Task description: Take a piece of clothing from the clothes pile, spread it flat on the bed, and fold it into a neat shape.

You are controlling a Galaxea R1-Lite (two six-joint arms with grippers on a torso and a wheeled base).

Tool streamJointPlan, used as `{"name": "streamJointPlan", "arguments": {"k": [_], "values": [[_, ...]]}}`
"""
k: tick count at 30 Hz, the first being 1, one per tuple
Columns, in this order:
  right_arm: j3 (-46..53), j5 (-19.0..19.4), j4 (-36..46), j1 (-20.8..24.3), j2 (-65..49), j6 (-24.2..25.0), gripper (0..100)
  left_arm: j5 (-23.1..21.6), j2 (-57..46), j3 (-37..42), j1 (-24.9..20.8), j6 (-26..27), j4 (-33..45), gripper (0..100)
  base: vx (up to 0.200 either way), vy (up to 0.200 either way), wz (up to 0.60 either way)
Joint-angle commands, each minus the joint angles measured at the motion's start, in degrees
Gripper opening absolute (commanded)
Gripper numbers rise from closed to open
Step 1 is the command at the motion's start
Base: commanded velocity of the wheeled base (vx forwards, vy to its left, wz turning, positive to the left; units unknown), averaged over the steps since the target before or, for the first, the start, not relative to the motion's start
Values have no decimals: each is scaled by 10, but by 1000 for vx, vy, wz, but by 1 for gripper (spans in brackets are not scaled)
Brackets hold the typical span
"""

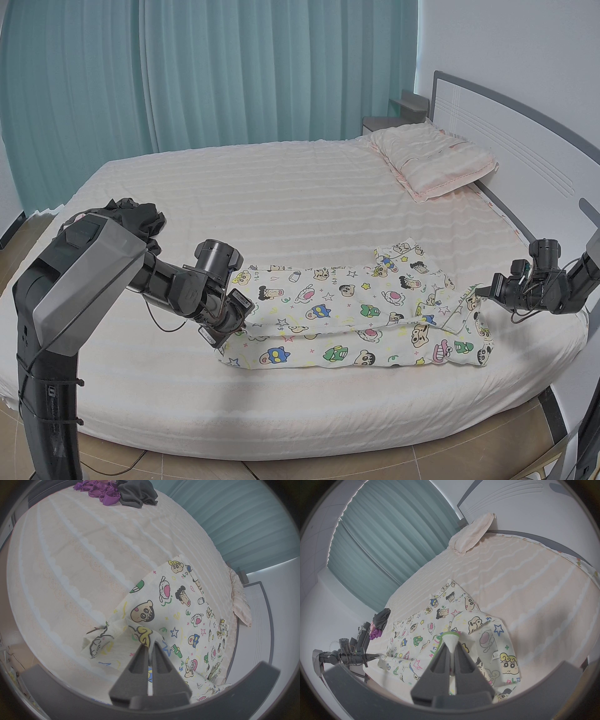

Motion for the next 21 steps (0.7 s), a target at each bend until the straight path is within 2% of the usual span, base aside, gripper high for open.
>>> {"name": "streamJointPlan", "arguments": {"k": [1, 9, 20, 21], "values": [[-2, -1, -4, 1, 21, 3, 0, 0, 5, -1, 2, 0, 0, 0, 0, 0, 0], [-5, -6, -5, 4, 38, 6, 0, -1, 13, -12, 7, -2, 0, 0, 0, 0, 0], [-5, -10, -35, 21, 54, 62, 0, 1, 20, -19, 13, -4, -1, 0, 0, 0, 0], [-4, -13, -36, 21, 57, 63, 100, 1, 21, -21, 15, -4, -1, 100, 0, 0, 0]]}}
